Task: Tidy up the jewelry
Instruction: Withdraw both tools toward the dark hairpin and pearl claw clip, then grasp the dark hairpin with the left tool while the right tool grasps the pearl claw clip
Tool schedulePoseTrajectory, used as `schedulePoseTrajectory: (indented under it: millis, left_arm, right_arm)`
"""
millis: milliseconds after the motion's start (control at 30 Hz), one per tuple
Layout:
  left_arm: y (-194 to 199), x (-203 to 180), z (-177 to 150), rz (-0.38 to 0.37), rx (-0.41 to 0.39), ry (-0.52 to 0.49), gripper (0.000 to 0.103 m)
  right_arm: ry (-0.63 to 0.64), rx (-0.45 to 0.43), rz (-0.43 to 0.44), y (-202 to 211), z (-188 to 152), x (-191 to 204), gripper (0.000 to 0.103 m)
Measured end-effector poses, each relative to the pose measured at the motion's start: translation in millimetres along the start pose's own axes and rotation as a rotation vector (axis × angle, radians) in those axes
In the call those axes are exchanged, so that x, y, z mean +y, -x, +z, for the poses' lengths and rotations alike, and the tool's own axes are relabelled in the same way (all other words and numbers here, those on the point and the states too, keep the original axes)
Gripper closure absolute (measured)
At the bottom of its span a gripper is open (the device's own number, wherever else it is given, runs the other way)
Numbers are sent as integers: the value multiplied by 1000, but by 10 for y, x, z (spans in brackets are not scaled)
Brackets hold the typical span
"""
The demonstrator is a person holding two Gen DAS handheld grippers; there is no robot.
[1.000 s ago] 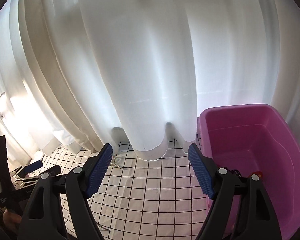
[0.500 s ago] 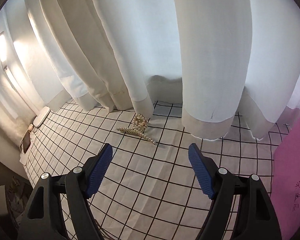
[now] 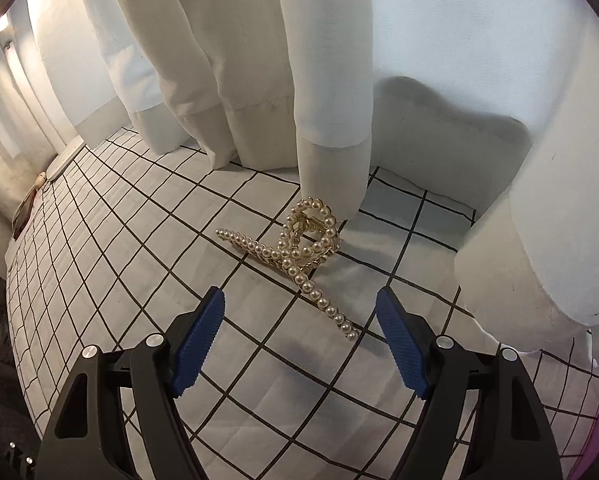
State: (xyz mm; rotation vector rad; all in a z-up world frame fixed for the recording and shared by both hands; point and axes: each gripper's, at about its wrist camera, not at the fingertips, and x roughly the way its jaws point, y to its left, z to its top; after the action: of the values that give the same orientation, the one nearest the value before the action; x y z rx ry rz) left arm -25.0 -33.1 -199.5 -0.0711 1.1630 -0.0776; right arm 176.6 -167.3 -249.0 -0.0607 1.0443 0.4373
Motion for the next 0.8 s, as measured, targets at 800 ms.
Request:
schedulePoseTrajectory:
  millis: [800]
  left_arm:
    - [-132, -190, -159, 53, -40, -68, 32]
  right_arm:
    - [115, 2, -78, -320, 96, 18, 18]
